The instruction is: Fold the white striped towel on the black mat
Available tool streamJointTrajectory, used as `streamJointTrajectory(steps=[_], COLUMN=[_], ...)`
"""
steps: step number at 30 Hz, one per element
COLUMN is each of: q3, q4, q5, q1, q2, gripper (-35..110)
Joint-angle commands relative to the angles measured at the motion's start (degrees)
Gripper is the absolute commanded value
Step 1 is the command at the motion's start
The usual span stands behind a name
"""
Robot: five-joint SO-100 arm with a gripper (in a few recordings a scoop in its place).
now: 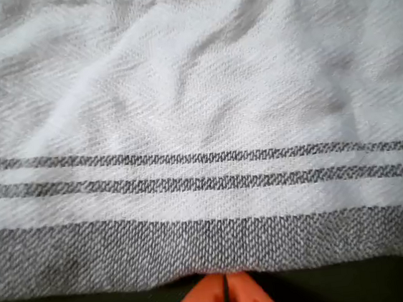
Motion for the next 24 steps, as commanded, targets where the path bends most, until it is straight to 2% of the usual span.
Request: streamJointTrajectory(steps=[1, 24], q3=[1.23, 1.23], q4=[1.41, 1.41], q5=[0.44, -1.23], q1=[-2.11, -1.93], q2=[1.41, 1.41], gripper=[0, 0])
